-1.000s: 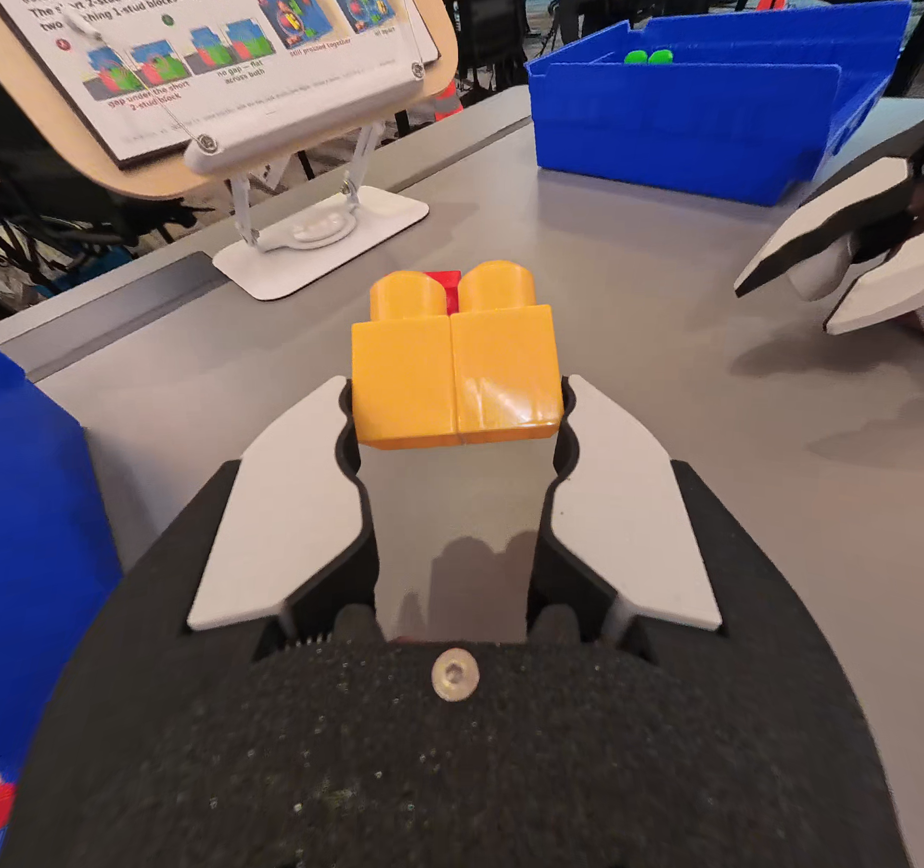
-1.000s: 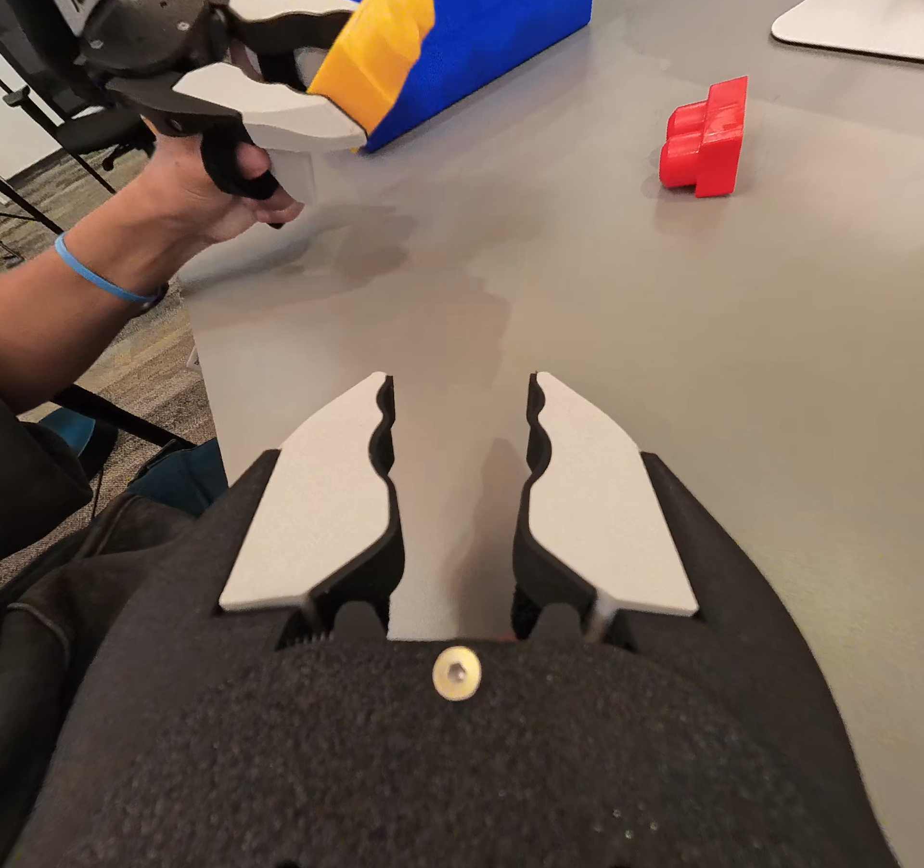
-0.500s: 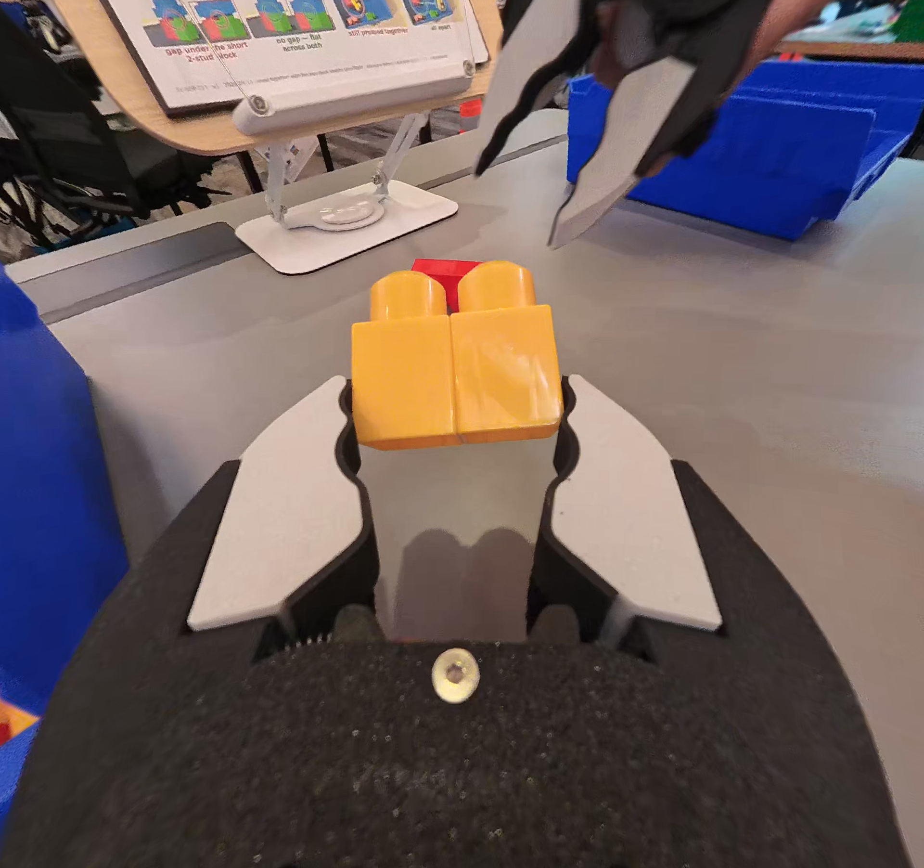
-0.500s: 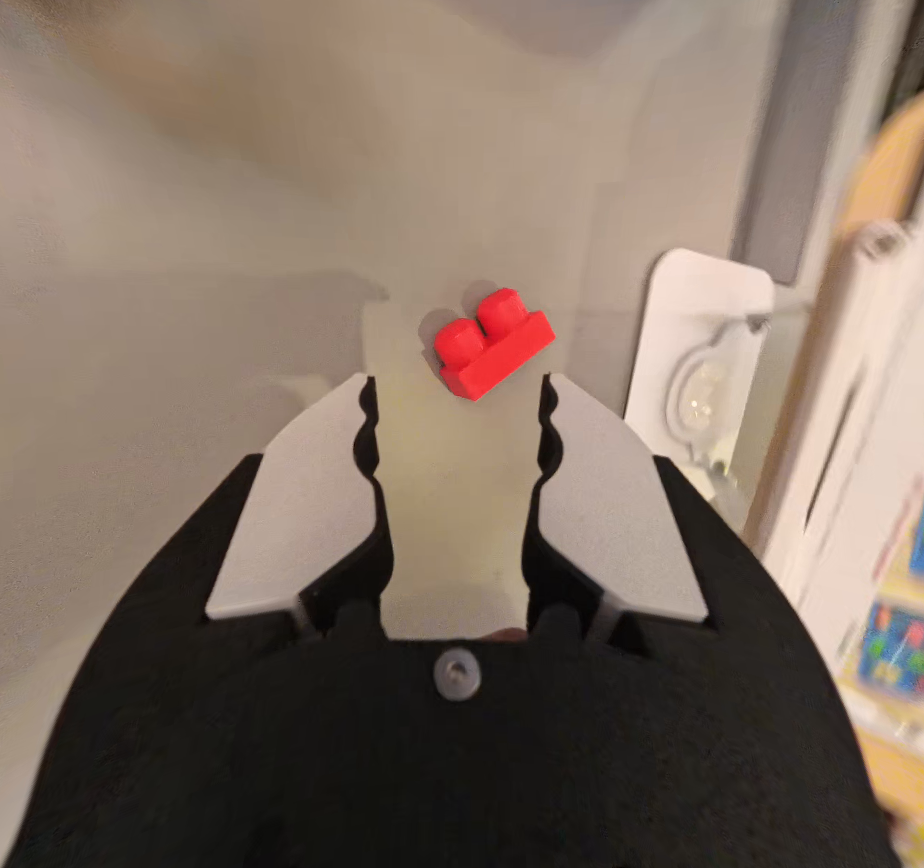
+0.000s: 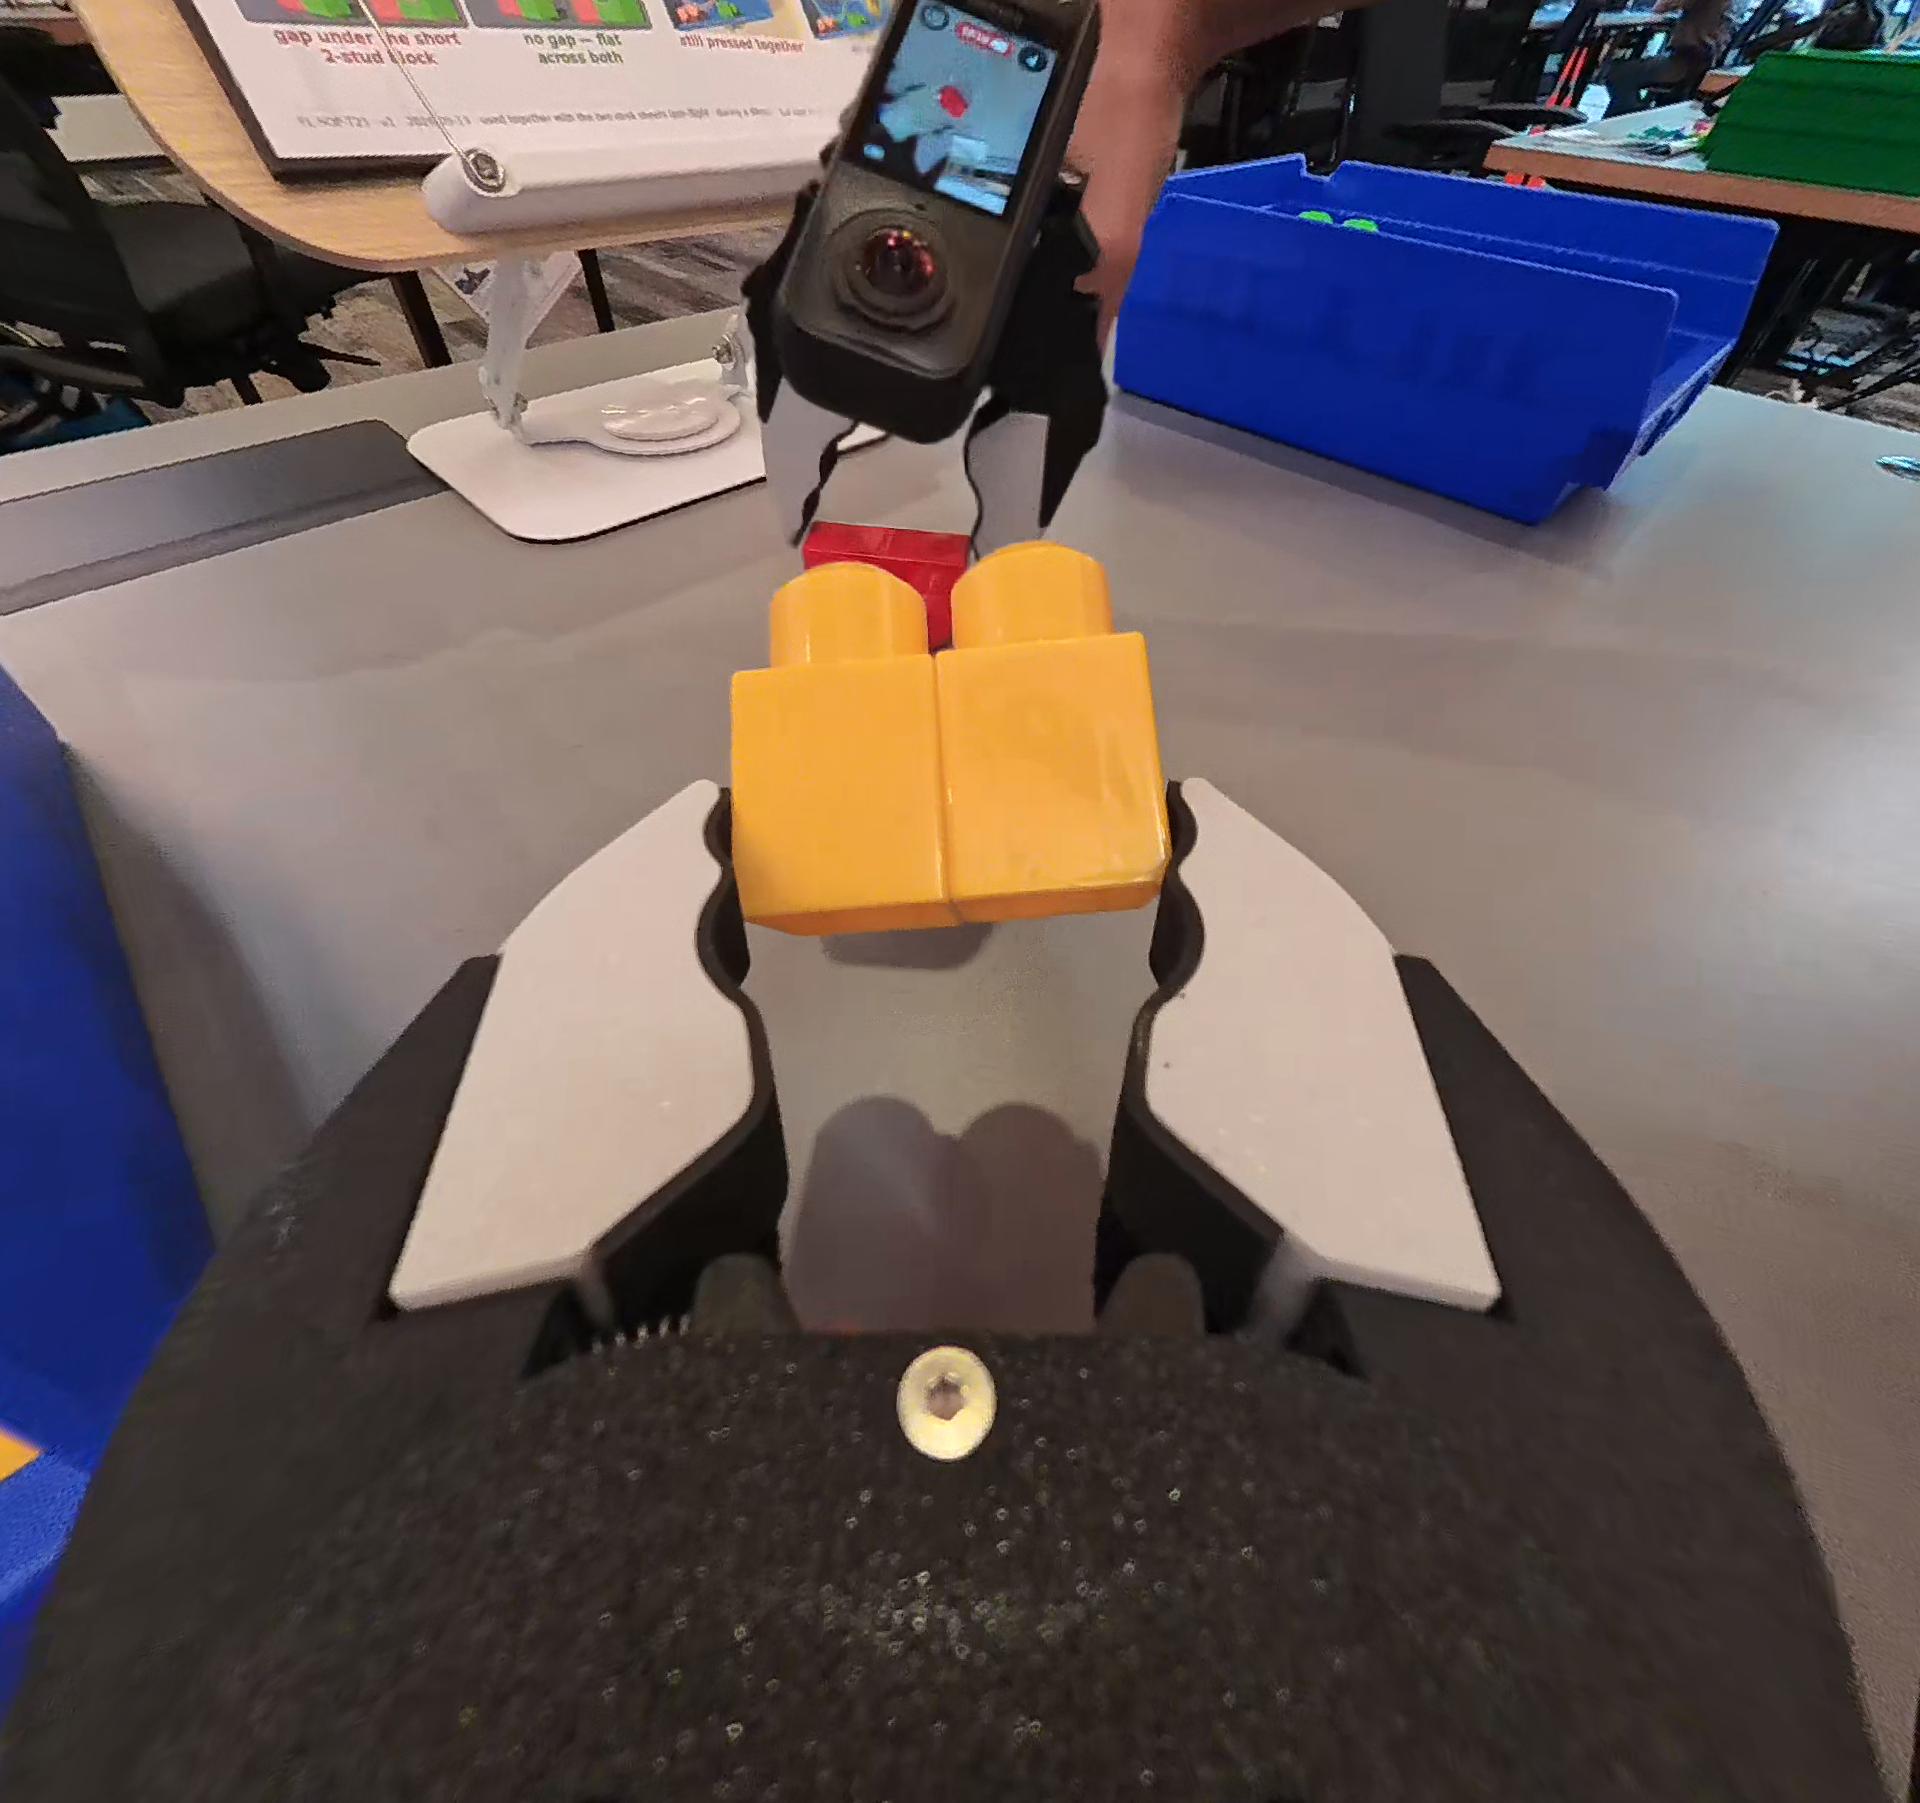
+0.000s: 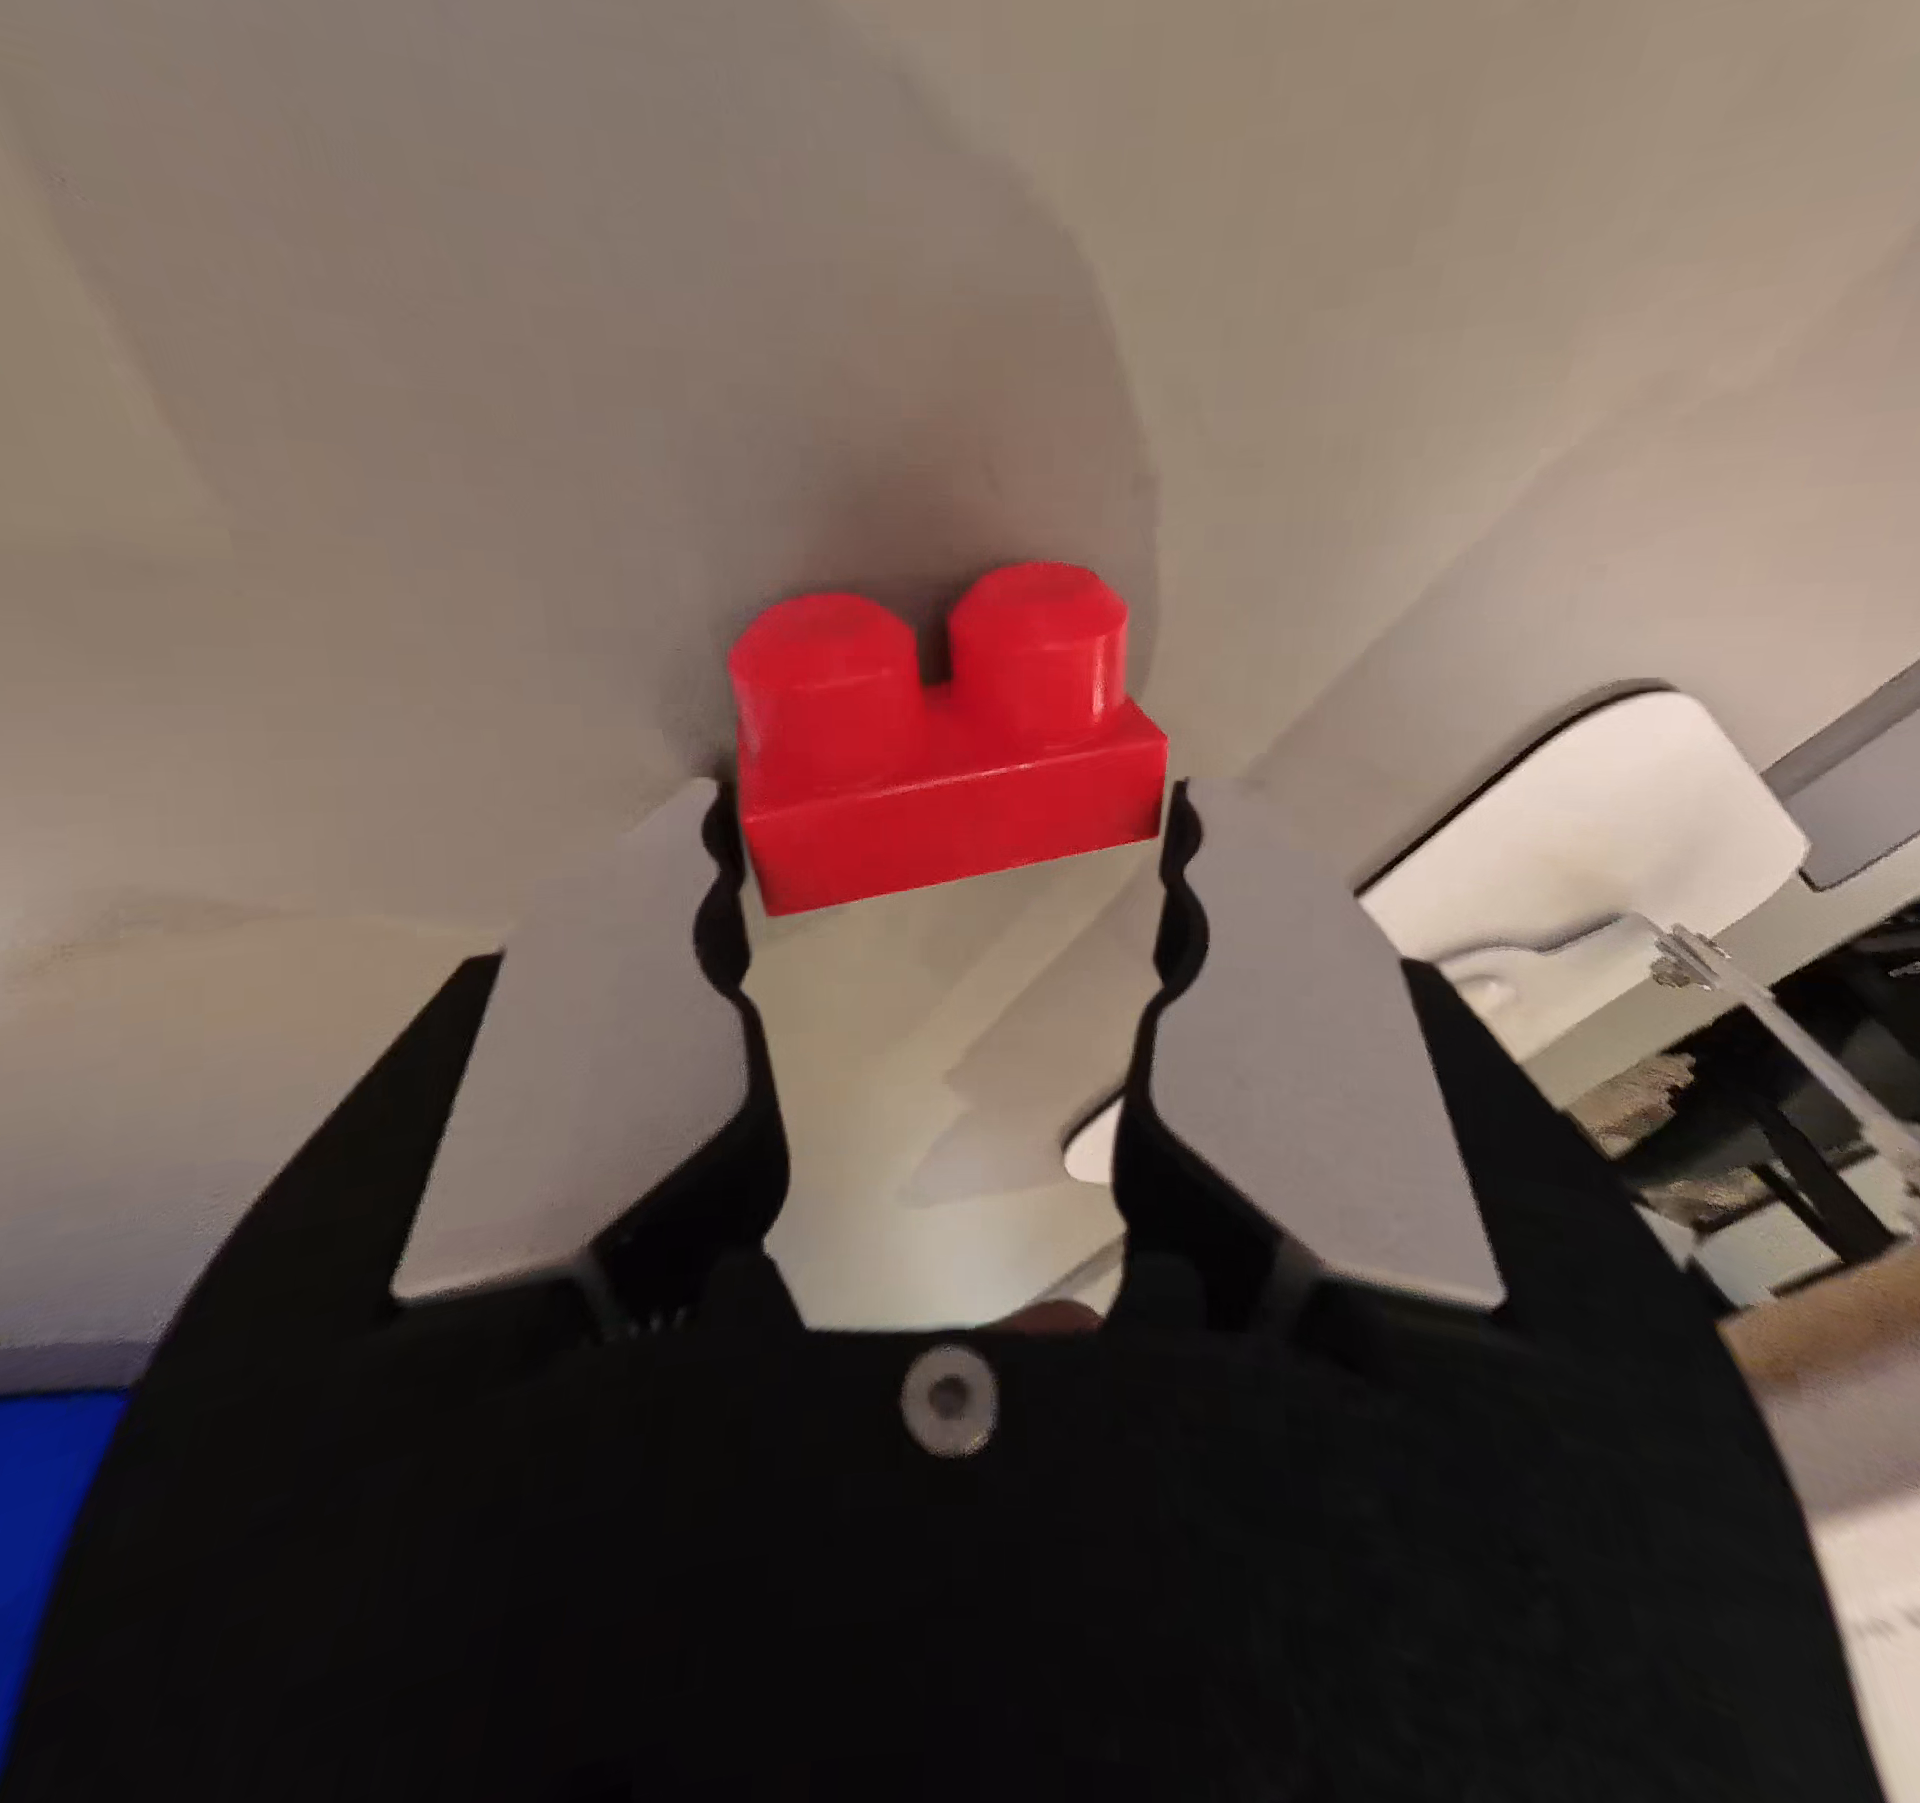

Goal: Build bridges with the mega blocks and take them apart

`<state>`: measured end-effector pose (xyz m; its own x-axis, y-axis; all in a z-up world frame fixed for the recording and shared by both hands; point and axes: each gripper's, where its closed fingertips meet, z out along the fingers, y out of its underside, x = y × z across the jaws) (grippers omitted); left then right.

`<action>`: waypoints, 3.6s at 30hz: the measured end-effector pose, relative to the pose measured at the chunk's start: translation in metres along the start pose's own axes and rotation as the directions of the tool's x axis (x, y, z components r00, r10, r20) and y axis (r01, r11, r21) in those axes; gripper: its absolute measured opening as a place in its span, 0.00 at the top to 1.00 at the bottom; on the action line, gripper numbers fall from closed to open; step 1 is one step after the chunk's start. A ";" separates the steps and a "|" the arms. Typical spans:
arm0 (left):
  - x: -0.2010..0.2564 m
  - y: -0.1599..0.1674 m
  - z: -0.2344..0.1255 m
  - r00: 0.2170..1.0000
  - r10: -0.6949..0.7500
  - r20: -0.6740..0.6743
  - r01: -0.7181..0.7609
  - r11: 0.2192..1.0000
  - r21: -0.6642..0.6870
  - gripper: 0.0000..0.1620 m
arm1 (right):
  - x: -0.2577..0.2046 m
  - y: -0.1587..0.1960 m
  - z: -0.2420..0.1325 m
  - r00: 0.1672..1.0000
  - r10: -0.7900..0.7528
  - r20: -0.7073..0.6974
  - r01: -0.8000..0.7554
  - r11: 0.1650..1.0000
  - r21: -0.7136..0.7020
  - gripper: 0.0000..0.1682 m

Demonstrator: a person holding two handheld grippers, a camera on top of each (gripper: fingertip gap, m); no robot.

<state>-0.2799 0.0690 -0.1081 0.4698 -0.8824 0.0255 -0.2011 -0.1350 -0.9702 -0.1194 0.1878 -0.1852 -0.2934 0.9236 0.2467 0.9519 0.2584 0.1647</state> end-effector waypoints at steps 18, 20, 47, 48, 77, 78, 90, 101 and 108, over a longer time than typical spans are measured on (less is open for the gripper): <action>0.014 -0.019 -0.007 0.992 -0.059 -0.114 0.070 0.993 0.096 0.53 | -0.086 -0.048 -0.225 0.682 0.476 0.555 -0.445 -0.332 0.832 0.56; 0.019 -0.023 -0.008 0.987 -0.068 -0.148 0.086 0.989 0.117 0.53 | -0.101 -0.047 -0.228 0.676 0.483 0.557 -0.396 -0.399 0.827 0.56; 0.120 -0.148 0.018 0.959 0.109 -0.263 -0.006 0.932 0.364 0.53 | -0.094 -0.069 -0.305 0.814 0.152 0.561 -0.324 -0.682 0.656 0.56; 0.121 -0.148 0.018 0.958 0.107 -0.265 -0.004 0.931 0.364 0.53 | -0.094 -0.070 -0.304 0.813 0.152 0.562 -0.326 -0.680 0.656 0.56; 0.126 -0.143 0.030 0.964 0.055 -0.260 0.060 0.908 0.415 0.53 | -0.101 -0.071 -0.288 0.816 0.107 0.569 -0.338 -0.710 0.618 0.56; 0.126 -0.142 0.029 0.964 0.052 -0.262 0.064 0.907 0.416 0.53 | -0.101 -0.072 -0.287 0.817 0.117 0.565 -0.337 -0.699 0.631 0.56; 0.122 -0.136 0.033 0.967 0.050 -0.248 0.048 0.925 0.377 0.54 | -0.100 -0.074 -0.274 0.817 0.150 0.558 -0.360 -0.623 0.694 0.57; 0.109 -0.126 0.024 0.970 0.130 -0.204 -0.053 0.937 0.345 0.53 | -0.104 -0.081 -0.263 0.763 0.246 0.597 -0.451 -0.458 0.766 0.44; 0.094 -0.091 0.021 0.865 0.502 -0.004 -0.497 0.857 0.139 0.53 | -0.109 -0.054 -0.223 0.445 0.283 0.850 -0.732 -0.432 0.527 0.57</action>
<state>-0.1996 0.0078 -0.0222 0.3023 -0.8326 -0.4642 -0.2865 0.3851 -0.8773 -0.1587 0.0104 -0.0079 0.2140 0.7243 -0.6554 -0.1494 -0.6388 -0.7548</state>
